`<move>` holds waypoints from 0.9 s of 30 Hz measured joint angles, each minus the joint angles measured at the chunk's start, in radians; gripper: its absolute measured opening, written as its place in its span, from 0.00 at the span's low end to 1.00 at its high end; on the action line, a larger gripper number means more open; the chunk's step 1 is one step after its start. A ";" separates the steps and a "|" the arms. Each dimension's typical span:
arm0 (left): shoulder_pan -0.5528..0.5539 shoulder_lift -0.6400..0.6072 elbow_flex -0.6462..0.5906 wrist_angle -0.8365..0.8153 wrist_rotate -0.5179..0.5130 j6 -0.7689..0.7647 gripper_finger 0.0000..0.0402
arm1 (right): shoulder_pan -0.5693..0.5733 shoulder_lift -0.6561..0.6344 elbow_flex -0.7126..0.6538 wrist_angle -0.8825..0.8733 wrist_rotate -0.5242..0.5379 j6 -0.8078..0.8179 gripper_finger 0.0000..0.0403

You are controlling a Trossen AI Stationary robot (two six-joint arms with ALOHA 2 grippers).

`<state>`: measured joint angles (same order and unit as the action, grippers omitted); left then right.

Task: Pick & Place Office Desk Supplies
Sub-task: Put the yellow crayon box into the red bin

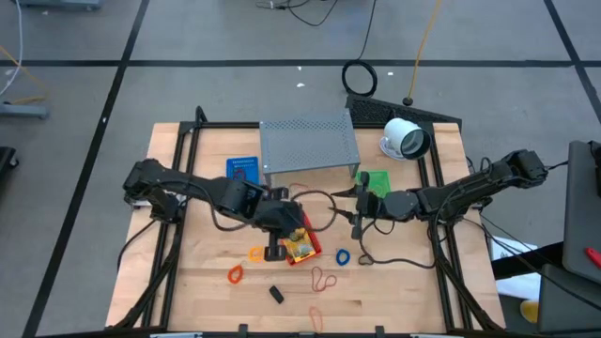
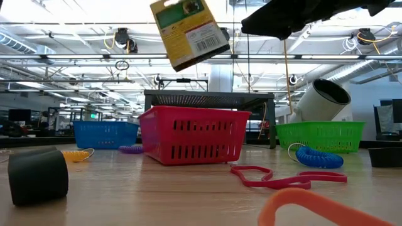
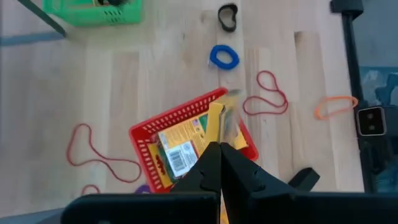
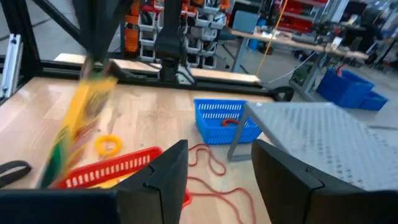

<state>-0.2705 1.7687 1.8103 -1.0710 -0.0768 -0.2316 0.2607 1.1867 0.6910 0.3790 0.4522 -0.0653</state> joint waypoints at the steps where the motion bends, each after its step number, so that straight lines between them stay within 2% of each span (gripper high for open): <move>1: -0.001 0.014 0.000 0.009 0.008 -0.003 0.00 | 0.000 -0.001 0.000 0.006 0.010 -0.011 0.41; 7: 0.000 0.100 0.000 0.041 0.016 -0.003 0.00 | 0.000 -0.029 0.000 -0.015 0.096 -0.057 0.41; 13: 0.016 0.176 0.000 0.047 0.061 -0.003 0.00 | 0.001 -0.076 0.000 -0.024 0.128 -0.086 0.41; 17: 0.024 0.196 0.000 0.044 0.104 -0.017 0.00 | 0.002 -0.108 0.000 -0.068 0.136 -0.084 0.41; 24: 0.043 0.194 0.000 0.030 0.130 -0.099 0.00 | 0.002 -0.137 0.000 -0.146 0.275 -0.058 0.41; 27: 0.052 0.194 0.000 0.027 0.127 -0.117 0.00 | 0.001 -0.138 0.000 -0.141 0.285 -0.070 0.41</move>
<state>-0.2190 1.9625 1.8099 -1.0439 0.0503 -0.3491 0.2620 1.0490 0.6910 0.2381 0.7368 -0.1348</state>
